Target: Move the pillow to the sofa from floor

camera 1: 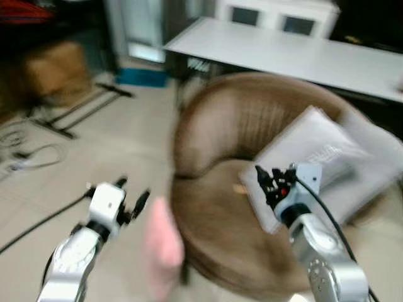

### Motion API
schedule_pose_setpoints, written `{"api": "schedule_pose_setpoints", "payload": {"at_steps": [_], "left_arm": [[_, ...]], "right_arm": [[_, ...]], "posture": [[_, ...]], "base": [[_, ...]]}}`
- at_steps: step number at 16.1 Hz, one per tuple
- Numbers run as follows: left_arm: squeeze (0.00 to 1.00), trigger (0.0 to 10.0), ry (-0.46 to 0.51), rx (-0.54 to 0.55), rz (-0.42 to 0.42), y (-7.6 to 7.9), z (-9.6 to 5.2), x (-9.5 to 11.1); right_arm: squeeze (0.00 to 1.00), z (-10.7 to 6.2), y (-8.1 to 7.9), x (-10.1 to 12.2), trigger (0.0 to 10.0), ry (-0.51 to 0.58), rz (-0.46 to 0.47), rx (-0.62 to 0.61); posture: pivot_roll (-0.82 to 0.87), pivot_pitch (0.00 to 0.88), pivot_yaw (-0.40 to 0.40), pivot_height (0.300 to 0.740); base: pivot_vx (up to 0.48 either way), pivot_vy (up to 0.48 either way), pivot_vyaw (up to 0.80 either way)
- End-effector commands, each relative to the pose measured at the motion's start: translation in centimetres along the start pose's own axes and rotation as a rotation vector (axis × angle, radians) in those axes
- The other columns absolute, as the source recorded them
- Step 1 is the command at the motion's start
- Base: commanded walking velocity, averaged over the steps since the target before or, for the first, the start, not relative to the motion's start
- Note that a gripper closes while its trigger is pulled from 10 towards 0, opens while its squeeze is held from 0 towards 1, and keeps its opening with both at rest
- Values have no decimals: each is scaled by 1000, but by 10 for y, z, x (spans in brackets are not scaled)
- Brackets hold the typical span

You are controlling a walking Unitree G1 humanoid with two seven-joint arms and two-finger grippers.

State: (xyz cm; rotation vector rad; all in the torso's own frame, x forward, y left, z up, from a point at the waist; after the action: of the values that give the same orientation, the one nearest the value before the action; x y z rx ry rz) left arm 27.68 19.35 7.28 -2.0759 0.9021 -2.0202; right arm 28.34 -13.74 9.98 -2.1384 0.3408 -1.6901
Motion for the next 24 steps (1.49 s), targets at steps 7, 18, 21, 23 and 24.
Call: {"api": "schedule_pose_setpoints", "payload": {"at_steps": [7,18,21,23,24], "left_arm": [[0,10000,82,-10,21,7,6,33],[0,10000,72,62,105,-12,17,40],[0,10000,60,56,76,-14,17,37],[0,10000,66,53,70,-14,17,38],[0,10000,67,53,69,-13,16,38]], "right_arm": [[0,1,0,-7,10000,-33,-34,15],[0,7,12,4,10000,81,-128,-80],[0,7,11,3,10000,78,-106,-68],[0,7,7,2,10000,67,-126,-43],[0,8,7,2,10000,68,-129,-43]], "posture": [[29,0,-15,740],[32,0,-17,740],[30,0,-15,740],[30,0,-15,740],[31,0,-18,740]], "base": [[156,0,800],[97,0,0],[0,0,0],[291,0,400],[326,0,800]]}}
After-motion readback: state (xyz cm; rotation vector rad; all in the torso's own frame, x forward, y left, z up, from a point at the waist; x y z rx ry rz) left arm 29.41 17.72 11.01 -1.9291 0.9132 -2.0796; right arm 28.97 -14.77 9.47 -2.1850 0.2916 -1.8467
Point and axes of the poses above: a point about 5 cm out from each wrist's last joint towards the gripper, its own z axis pointing out of the wrist towards the gripper, its own x axis along the axis of the wrist's last joint, y = z × x, the point moved 4 cm from there along z, pointing out of the wrist towards the gripper, and after that the axes turned 14 degrees about z, right-handed, at the moved point
